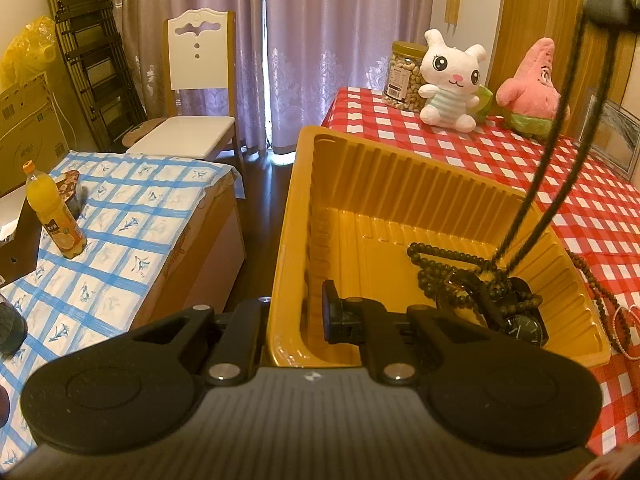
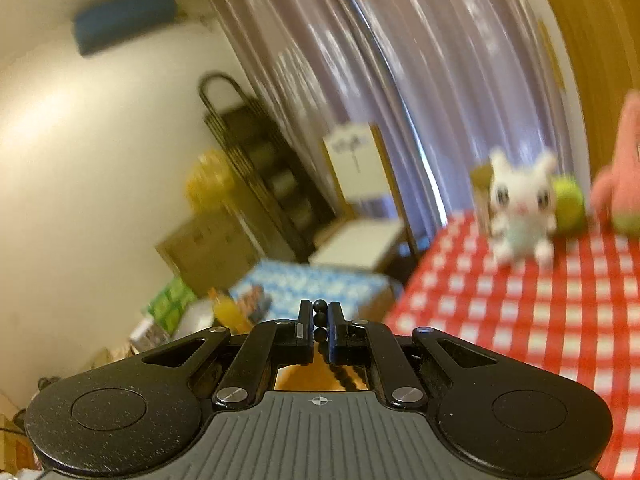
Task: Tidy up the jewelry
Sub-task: 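Lower the bead necklace into the orange tray with the right tool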
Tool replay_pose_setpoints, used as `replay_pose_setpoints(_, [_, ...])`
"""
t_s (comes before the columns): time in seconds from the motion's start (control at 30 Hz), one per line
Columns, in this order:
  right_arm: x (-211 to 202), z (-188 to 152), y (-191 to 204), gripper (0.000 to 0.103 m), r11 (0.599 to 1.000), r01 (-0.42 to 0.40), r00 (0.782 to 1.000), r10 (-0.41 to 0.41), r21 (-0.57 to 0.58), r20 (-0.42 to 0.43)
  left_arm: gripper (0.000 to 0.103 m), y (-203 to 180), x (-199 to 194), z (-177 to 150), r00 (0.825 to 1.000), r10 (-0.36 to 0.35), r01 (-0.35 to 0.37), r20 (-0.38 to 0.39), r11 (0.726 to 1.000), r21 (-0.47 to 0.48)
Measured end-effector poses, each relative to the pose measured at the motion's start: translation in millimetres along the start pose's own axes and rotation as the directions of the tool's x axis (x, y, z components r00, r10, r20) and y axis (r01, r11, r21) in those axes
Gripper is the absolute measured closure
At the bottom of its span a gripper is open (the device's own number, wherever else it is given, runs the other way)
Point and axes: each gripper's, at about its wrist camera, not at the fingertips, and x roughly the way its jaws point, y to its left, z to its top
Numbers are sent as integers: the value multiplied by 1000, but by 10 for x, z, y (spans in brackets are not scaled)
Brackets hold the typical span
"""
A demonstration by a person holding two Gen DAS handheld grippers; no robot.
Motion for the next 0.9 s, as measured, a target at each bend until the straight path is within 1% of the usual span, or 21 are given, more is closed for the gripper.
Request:
replay_pose_setpoints(0.07, [108,-218,-87,97,1000,21,999,-20,21,-43,93,1,0,3,1000,2,-2,-2,1000,0])
replay_pose_setpoints(0.17, [250,-434,-172,97,998,48,995,-45,39,-94,93,2,4,7,1000,4,-4,-6,1000,2])
replay_pose_setpoints(0.37, [463,-646,-317,97,994,97,983,-89,42,-162,93,8,5,4,1000,12,-12,-16,1000,2])
replay_pose_setpoints(0.47, [533,-701,-316,97,992,128,971,-122,16,-205,93,11,5,6,1000,14,-14,-19,1000,4])
replay_pose_setpoints(0.5, [543,-718,-307,95,991,135,968,-131,3,-212,93,11,4,7,1000,14,-14,-19,1000,5])
replay_pose_setpoints(0.57, [534,-744,-307,85,991,133,971,-132,-7,-200,93,11,3,9,1000,15,-15,-20,1000,5])
replay_pose_setpoints(0.63, [493,-744,-314,56,992,129,975,-127,0,-184,93,10,5,12,1000,17,-17,-22,1000,4])
replay_pose_setpoints(0.67, [459,-734,-310,53,991,131,977,-129,4,-168,93,10,6,10,1000,18,-18,-23,1000,4])
replay_pose_setpoints(0.7, [428,-722,-307,51,991,131,979,-129,5,-156,93,9,8,8,999,20,-20,-25,1000,4])
replay_pose_setpoints(0.9, [193,-712,-329,51,988,153,980,-152,2,-128,93,14,8,4,999,26,-26,-29,1000,2])
